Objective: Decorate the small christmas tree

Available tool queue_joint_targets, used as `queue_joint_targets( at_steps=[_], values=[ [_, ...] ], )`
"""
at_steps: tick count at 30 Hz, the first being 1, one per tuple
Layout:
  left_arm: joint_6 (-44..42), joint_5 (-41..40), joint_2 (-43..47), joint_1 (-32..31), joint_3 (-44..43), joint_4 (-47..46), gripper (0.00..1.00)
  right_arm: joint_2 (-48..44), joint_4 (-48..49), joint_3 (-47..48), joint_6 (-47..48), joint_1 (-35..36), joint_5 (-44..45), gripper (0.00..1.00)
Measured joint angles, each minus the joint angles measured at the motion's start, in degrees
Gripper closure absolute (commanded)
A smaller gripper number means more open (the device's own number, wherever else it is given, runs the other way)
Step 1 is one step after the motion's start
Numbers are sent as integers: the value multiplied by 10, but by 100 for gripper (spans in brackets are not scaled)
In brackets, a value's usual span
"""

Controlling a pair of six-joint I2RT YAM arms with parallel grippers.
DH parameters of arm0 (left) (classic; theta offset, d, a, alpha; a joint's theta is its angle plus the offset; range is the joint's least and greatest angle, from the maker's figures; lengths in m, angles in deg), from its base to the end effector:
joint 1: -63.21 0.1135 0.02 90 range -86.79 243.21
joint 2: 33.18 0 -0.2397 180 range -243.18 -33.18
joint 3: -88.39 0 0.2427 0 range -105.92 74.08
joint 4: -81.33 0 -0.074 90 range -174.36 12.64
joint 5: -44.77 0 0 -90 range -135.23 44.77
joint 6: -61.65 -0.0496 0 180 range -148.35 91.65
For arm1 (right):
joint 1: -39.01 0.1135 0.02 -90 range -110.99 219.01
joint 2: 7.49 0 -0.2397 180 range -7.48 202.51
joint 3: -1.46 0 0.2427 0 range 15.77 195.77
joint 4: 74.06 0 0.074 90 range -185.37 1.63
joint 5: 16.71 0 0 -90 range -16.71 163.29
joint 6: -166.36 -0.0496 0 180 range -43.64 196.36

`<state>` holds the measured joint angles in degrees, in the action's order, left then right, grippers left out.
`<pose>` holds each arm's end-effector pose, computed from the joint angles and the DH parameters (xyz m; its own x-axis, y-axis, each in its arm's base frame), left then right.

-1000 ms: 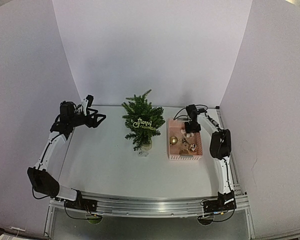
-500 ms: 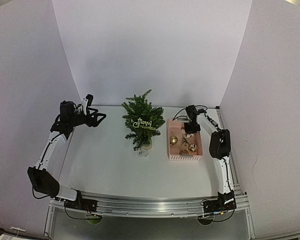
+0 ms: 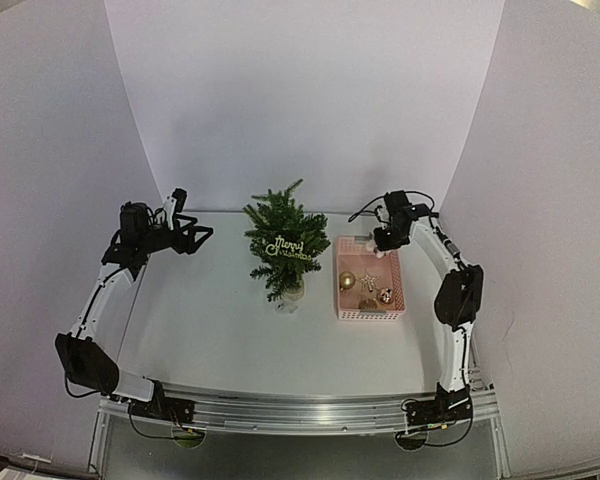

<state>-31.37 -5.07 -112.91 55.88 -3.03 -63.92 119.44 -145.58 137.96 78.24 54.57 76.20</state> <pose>0.3112 -0.0723 0.3547 -0.3518 0.0859 -0.9321 0.7056 0.6787 -0.2038 0.4452 0.1214 0.2364 -0.8417 -0.2684 -0.4685 -0.2727 0.9602 -0.0602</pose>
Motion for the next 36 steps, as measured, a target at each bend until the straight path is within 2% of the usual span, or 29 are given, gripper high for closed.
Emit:
queue_joint_targets(
  at_steps=[5,11,16,23,28,36],
  values=[
    [-1,8,2,0,0,-2,16,-91,-2,-13,88,5,-22,91],
    [-1,22,5,0,3,-15,16,-175,4,-5,248,47,7,91],
    [-1,28,12,0,11,-20,16,-194,33,27,412,113,49,90],
    [-1,32,24,0,15,-25,16,-192,94,48,578,176,72,87],
    [-1,32,29,0,15,-25,16,-164,123,99,637,207,65,87],
    [-1,32,35,0,15,-25,16,-113,139,112,655,236,34,87]
  ],
)
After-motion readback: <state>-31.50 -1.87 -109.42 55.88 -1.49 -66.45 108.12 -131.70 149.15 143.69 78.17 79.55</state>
